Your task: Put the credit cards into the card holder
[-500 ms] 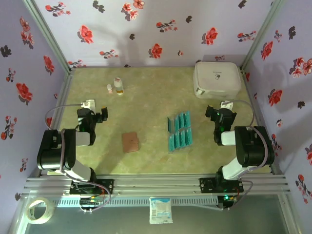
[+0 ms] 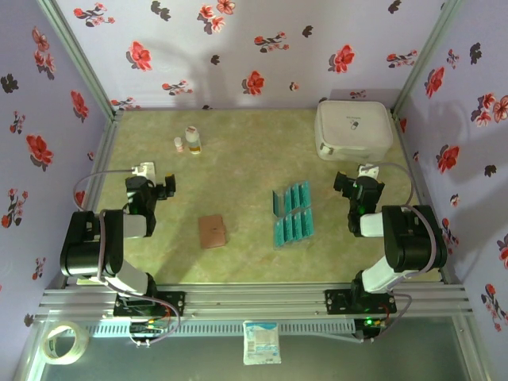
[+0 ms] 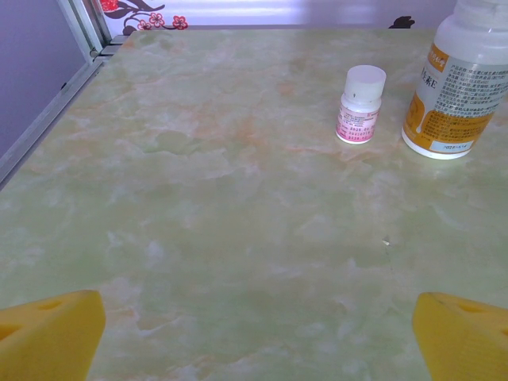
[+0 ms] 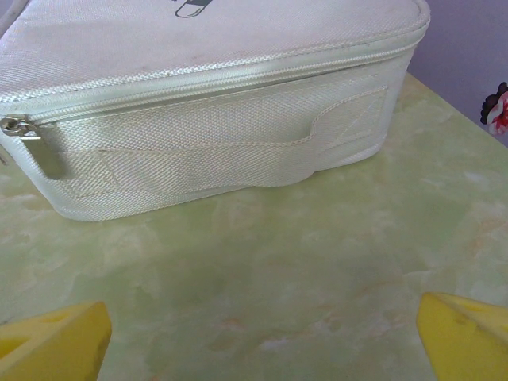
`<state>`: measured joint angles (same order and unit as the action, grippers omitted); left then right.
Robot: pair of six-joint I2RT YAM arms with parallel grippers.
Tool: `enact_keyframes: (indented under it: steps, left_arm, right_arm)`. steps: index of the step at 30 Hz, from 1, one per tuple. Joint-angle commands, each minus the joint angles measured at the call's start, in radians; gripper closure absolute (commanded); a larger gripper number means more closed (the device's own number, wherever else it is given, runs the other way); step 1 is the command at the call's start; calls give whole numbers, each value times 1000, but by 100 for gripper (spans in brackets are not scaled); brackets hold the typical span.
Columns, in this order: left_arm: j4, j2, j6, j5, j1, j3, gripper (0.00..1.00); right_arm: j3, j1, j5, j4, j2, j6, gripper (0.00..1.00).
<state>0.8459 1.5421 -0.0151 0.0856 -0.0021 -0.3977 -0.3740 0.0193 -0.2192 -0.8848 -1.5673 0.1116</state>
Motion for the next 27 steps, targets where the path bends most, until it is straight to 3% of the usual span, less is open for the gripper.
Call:
enact_keyframes:
  steps: [1,13,20,27]
  left_arm:
    - [33,2,18,14,-7,1,0]
    - [30,2,10,15,-2,-2,0]
    - [34,-2,-10,-42,32,4,0]
    - [54,-89,-38,-4,32,53,0]
  right_arm:
    - [-9,-5,9,-8,9,-10,1]
    - [-9,-5,9,-8,8,-10,1]
    - [-8,-5,9,-8,9,-10,1]
    - [29,-4,-33,6,116,0,1]
